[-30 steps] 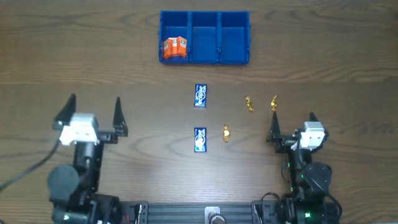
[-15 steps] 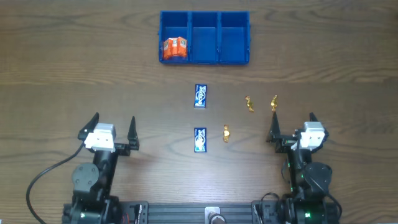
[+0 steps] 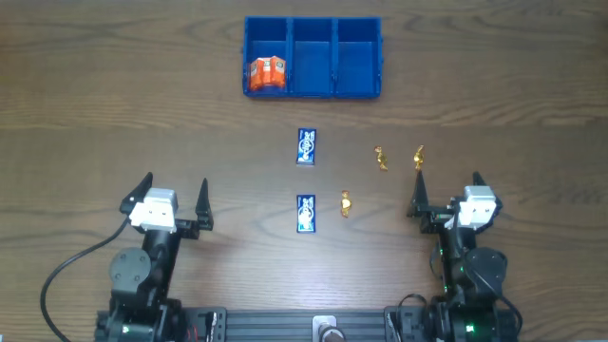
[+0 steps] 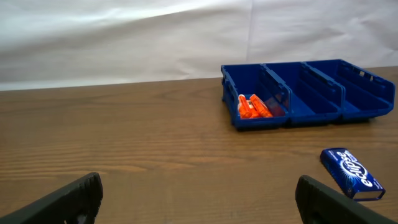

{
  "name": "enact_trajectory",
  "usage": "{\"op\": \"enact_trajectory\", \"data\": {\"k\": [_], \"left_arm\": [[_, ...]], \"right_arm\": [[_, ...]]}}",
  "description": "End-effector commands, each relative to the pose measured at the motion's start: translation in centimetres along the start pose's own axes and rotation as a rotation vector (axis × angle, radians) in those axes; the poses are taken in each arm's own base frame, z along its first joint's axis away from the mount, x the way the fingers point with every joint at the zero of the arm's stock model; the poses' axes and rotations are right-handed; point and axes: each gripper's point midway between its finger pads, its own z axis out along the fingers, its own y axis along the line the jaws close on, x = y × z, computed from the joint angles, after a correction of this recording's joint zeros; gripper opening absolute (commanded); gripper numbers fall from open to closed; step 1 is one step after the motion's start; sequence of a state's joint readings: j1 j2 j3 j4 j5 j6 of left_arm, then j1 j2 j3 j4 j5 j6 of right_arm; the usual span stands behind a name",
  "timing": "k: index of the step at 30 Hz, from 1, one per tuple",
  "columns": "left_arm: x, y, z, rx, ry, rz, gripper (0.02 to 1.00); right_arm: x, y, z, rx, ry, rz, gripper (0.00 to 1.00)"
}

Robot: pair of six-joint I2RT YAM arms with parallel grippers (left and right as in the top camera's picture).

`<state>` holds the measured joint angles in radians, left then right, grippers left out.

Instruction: Sort Candies Into Trays

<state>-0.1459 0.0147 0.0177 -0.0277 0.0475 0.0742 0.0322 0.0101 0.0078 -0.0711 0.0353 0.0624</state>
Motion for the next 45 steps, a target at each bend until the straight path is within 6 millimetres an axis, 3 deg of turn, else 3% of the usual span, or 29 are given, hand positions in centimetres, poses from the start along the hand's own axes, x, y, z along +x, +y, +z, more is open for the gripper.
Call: {"op": "enact_trajectory", "data": {"k": [1,15,18,22,26,29,34,38,41,45], "left_arm": [[1.6,0.1,0.0,-0.002,0.05,-0.015,0.998],[1.6,0.1,0.0,-0.002,0.051,-0.015,0.998],[1.6,0.1,0.0,-0.002,0.05,-0.015,0.996],[1.6,0.1,0.0,-0.002,0.05,-0.015,0.998],[1.6,0.1,0.0,-0.002,0.05,-0.015,0.998],[1.6,0.1,0.0,-0.002,0.051,-0.015,0.996],[1.6,0.1,0.0,-0.002,0.051,-0.015,0.998],[1.6,0.1,0.0,-0.002,0.051,-0.015,0.998],[1.6,0.1,0.0,-0.002,0.05,-0.015,0.998],[1.6,0.1,0.0,-0.002,0.051,-0.015,0.996]], "right_arm": [[0.1,0.2,0.0,-0.01,0.003,-0.009,0.998],[0.0,0.4,0.0,-0.021,0.0,-0.007,0.998],[-0.6,0.5,-0.1,-0.027,-0.018,0.1,0.998],[-3.2,0.9,-0.5,-0.049,-0.04,0.197,0.998],[-6.9,2.7,-1.2,-0.144,0.024,0.196,0.998],[-9.3,4.7,-1.2,-0.239,0.139,0.204,0.998],[-11.2,6.9,-0.5,-0.336,0.392,0.245,0.998],[-10.5,9.2,-0.1,-0.432,0.656,0.314,0.998],[-7.8,11.6,0.2,-0.473,0.913,0.333,0.998],[-4.6,15.2,-0.2,-0.549,1.107,0.28,0.998]]}}
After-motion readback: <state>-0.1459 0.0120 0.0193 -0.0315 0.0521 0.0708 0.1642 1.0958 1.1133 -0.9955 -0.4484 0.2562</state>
